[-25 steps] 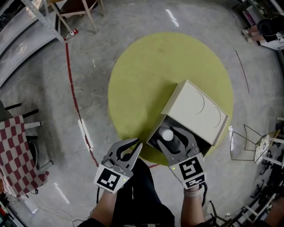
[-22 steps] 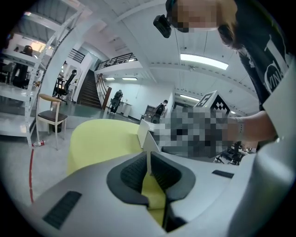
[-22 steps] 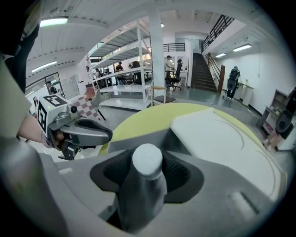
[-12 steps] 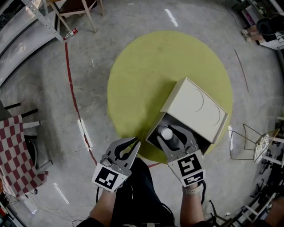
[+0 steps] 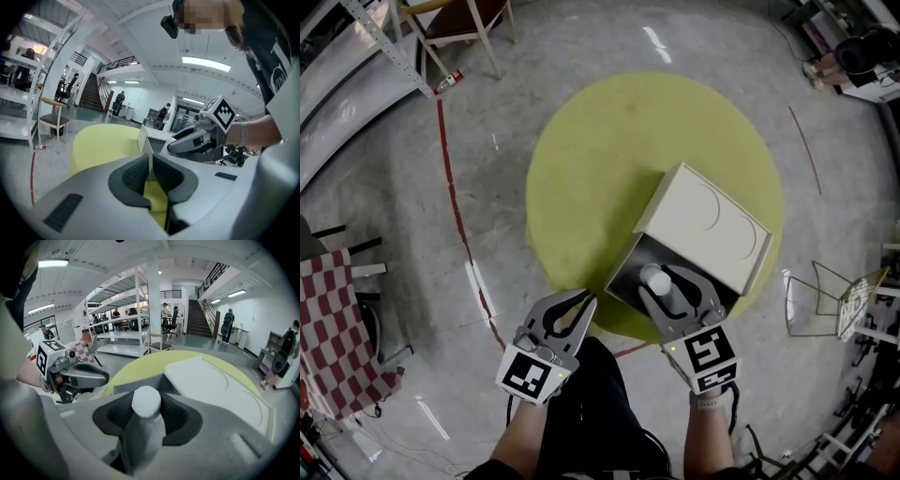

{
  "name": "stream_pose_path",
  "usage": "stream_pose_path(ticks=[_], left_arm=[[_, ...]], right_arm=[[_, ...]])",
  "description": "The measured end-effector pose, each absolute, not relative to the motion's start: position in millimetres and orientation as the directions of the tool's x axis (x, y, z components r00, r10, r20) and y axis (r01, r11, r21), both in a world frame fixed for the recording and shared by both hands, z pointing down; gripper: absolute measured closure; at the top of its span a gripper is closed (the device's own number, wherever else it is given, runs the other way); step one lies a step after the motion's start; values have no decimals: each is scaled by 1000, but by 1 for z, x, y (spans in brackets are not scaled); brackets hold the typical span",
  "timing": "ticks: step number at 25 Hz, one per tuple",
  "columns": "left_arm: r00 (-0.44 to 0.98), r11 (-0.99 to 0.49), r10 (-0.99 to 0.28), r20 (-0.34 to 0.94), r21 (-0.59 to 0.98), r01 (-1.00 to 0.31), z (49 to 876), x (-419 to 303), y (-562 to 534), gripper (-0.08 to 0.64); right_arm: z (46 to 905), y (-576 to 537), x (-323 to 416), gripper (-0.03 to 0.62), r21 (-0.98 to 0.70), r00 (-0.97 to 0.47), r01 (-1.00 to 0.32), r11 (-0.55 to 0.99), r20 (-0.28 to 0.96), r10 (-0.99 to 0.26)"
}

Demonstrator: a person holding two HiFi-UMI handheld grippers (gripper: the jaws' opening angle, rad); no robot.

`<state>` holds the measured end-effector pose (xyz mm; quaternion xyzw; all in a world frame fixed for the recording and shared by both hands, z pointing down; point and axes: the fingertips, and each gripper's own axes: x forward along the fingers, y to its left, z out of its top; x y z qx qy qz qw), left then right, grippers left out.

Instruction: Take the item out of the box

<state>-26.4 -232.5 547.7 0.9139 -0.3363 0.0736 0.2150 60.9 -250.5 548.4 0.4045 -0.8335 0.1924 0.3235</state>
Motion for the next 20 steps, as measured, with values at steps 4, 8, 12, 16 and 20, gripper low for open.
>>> stream_pose_path(ticks=[4,8,12,16,20], left_arm=[[770,-693,-581,264,336,-638,539,-23,-234,532],[773,-700,-577,263,329,-634,533,-21,-232,533],[766,-694,-588,259,324,-643,528,-21,-233,534],[774,-704,-582,249,322,-633,518,-16,-233,534],[784,-718,-571,245,315,-621,513,-13,-231,534]], right_arm=[[538,-248,65,414,-60,-462,-806,589,685,-563],[528,-246,71,414,-48,-454,-816,576,669,-588],[517,-241,75,414,-68,-458,-827,558,656,-600],[511,-234,84,414,-81,-459,-838,539,639,-618],[501,-230,88,414,-88,-457,-847,524,622,-636]])
